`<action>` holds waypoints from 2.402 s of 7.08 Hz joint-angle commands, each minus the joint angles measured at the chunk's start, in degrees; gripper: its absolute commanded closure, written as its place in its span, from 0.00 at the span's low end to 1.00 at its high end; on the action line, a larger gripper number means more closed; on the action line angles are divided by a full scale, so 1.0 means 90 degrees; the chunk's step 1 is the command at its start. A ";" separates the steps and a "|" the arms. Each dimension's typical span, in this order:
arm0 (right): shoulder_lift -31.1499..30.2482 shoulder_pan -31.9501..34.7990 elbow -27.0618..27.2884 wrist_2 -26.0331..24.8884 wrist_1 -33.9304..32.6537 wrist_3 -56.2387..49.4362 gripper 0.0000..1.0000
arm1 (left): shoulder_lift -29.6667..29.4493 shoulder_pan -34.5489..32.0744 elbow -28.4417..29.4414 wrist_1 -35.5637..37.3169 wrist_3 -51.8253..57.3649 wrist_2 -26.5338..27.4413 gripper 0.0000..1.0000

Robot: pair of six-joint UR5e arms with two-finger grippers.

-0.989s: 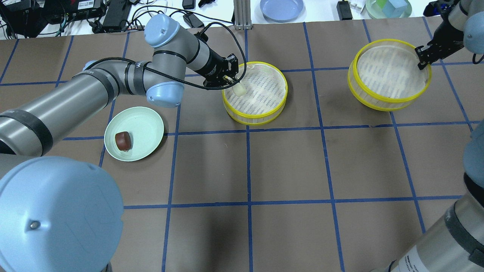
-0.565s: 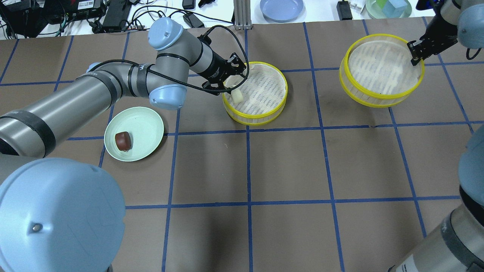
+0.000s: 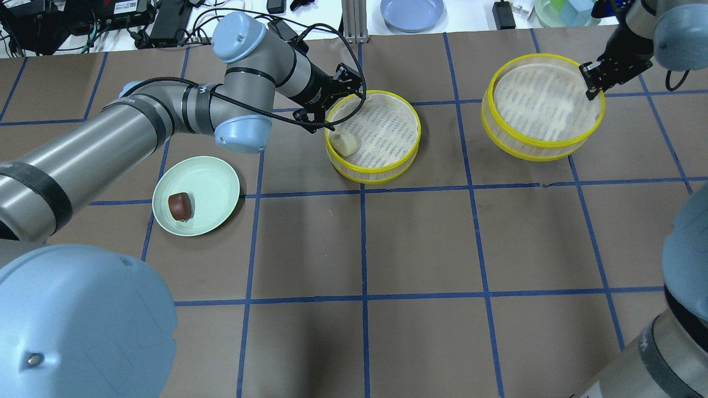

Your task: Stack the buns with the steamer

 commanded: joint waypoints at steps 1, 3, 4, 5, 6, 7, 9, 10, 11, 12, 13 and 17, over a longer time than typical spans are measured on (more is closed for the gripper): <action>-0.0133 0.0807 0.0035 0.0038 0.0027 0.1282 1.00 | 0.0386 0.0492 -0.0005 -0.1411 0.1778 0.2097 0.00; -0.0124 0.1746 0.0035 0.0087 -0.0071 0.2593 1.00 | 0.0572 0.1457 -0.0093 -0.2126 0.2883 0.2114 0.00; -0.0075 0.2049 -0.0042 0.0252 -0.0158 0.3362 1.00 | 0.0563 0.1810 -0.0384 -0.2148 0.3295 0.2123 0.00; -0.0046 0.2429 -0.0033 0.0263 -0.0207 0.3930 1.00 | 0.0553 0.2026 -0.0802 -0.2061 0.3608 0.2239 0.00; -0.0016 0.2665 0.0006 0.0254 -0.0237 0.4235 1.00 | 0.0428 0.2289 -0.0990 -0.2080 0.3621 0.2763 0.00; 0.0109 0.2716 0.0006 0.0254 -0.0353 0.4499 1.00 | 0.0388 0.2543 -0.1127 -0.2090 0.3882 0.2874 0.00; 0.0520 0.2940 -0.0013 0.0137 -0.0910 0.4737 1.00 | 0.0271 0.2741 -0.1207 -0.2148 0.3964 0.2846 0.00; 0.0550 0.2931 -0.0014 -0.0270 -0.0872 0.4543 1.00 | 0.0164 0.2741 -0.1197 -0.2148 0.3750 0.2701 0.00; 0.0579 0.2931 -0.0004 -0.0312 -0.0872 0.4522 1.00 | 0.0153 0.2741 -0.1168 -0.2139 0.3574 0.2439 0.00; 0.0599 0.2912 -0.0013 -0.0313 -0.0891 0.4541 1.00 | 0.0191 0.2741 -0.1148 -0.2148 0.3534 0.2127 0.00; 0.0599 0.2902 -0.0014 -0.0284 -0.0891 0.4628 1.00 | 0.0153 0.2741 -0.1148 -0.2148 0.3533 0.2114 0.00; 0.0609 0.2902 0.0045 -0.0332 -0.0882 0.4542 1.00 | 0.0094 0.2741 -0.1109 -0.2060 0.3406 0.2104 1.00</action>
